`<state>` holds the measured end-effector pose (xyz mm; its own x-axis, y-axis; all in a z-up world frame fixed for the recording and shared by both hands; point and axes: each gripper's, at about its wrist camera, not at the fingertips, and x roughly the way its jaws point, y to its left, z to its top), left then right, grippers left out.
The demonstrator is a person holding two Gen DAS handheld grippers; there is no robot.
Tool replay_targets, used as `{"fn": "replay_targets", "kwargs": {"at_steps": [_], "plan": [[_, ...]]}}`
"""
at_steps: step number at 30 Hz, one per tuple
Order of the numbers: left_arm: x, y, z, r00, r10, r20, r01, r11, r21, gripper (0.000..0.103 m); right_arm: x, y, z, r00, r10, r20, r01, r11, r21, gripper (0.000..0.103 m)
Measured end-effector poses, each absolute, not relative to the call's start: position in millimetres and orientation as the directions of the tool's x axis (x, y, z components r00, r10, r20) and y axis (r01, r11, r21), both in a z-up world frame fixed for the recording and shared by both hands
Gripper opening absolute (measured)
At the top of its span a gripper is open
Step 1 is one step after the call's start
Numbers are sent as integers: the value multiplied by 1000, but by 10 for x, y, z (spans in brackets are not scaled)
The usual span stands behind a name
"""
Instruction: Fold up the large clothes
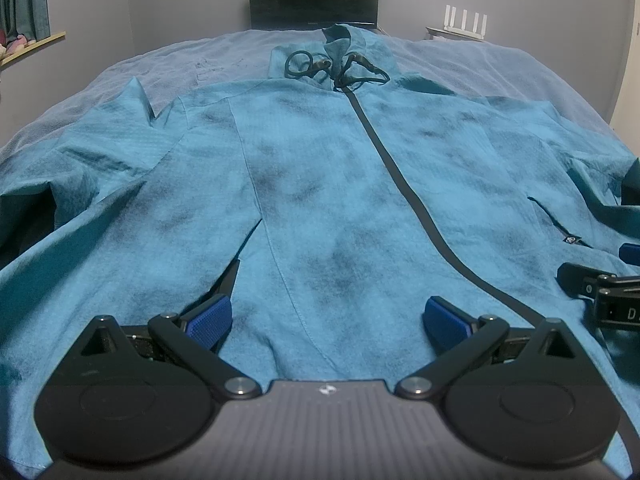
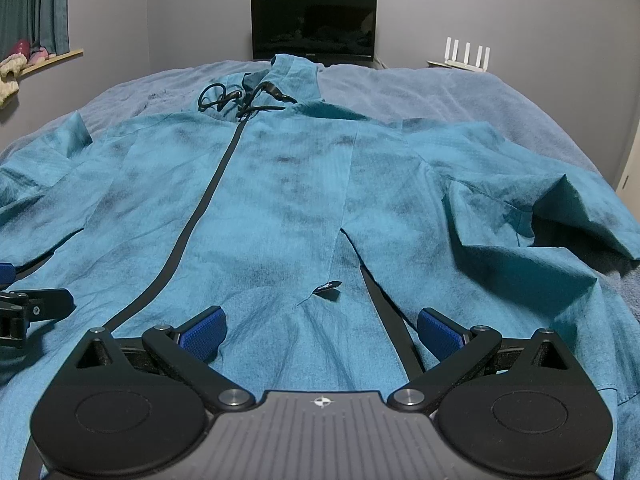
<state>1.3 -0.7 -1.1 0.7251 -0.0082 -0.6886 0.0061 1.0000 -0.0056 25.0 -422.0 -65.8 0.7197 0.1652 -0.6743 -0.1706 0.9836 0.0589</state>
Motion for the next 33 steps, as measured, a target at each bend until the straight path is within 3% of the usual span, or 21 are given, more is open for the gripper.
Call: {"fn": "replay_targets", "kwargs": {"at_steps": [33], "plan": [[12, -32, -35, 723, -8, -691, 7, 1000, -5, 103, 248, -4212, -655, 715, 165, -680, -171, 984, 59, 103]]}}
